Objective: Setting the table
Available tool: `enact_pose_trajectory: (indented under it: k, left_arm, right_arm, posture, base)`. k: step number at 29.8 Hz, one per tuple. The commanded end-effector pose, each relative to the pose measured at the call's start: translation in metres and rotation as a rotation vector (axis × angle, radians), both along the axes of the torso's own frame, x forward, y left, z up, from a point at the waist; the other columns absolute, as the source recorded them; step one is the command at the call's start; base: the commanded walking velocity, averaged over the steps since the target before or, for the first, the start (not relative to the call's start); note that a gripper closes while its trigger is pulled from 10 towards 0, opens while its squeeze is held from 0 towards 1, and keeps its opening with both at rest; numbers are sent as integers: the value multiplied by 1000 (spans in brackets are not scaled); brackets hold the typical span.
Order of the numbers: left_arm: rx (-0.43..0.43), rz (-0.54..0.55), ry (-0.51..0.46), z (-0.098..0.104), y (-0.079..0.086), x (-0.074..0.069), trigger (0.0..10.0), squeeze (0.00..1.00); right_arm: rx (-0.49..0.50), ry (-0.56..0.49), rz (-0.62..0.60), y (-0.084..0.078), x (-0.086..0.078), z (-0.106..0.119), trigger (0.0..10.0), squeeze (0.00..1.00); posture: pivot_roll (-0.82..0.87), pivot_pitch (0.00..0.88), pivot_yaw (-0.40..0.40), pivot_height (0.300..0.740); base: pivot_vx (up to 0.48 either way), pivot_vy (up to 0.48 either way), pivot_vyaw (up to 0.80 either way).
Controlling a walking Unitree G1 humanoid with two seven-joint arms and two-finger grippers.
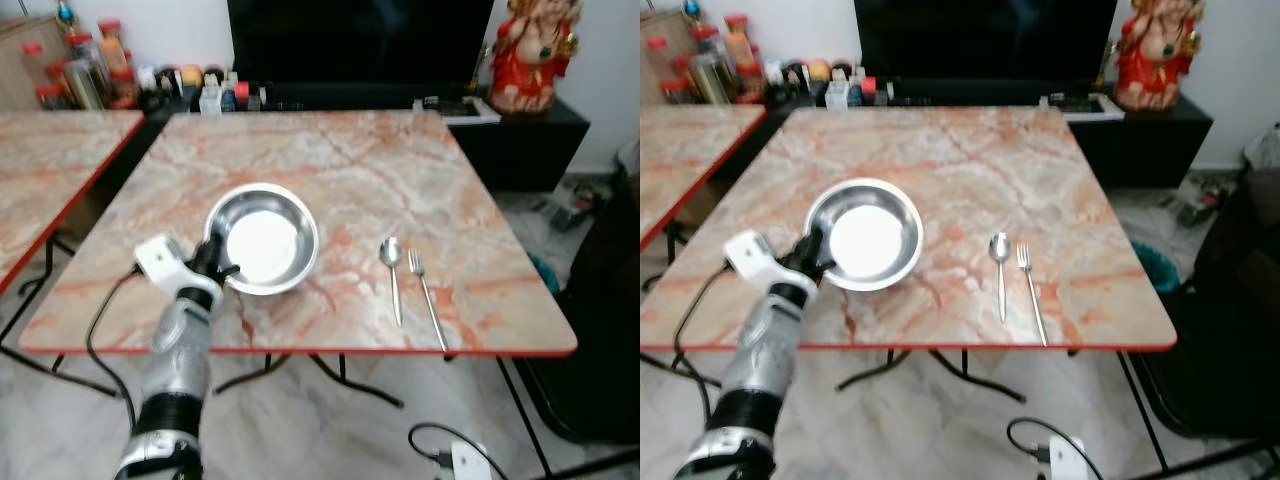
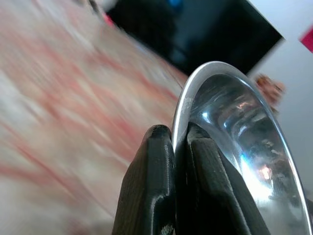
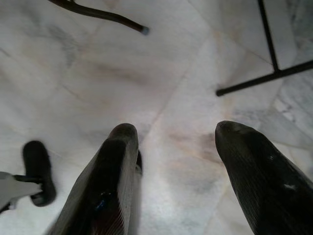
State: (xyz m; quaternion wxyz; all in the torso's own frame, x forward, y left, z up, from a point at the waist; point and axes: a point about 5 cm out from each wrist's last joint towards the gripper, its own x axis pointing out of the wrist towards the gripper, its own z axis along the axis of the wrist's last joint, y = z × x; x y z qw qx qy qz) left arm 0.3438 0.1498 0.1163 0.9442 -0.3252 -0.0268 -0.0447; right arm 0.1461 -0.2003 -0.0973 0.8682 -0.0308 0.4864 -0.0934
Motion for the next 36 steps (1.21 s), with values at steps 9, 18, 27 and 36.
enact_pose_trajectory:
  k: [9,18,27,36]
  left_arm:
    - [-68,-90,120,-3,-32,13,10000,0]
    - [-105,-92,209,4,-53,30,10000,0]
    - [-126,15,257,9,-51,40,10000,0]
    - [-182,118,349,2,-45,40,10000,0]
  right_arm:
    - [2,8,-9,2,-4,-2,10000,0]
    - [4,4,-31,2,-4,-2,10000,0]
    - [5,9,-36,2,-8,-3,10000,0]
    - [4,9,-33,2,-8,-3,10000,0]
  posture:
    - [-3,0,14,740]
    - [-21,0,30,740]
    - [-26,0,33,740]
    - [-29,0,33,740]
  base:
    - [0,0,0]
    - [0,0,0]
    - [0,0,0]
    - [0,0,0]
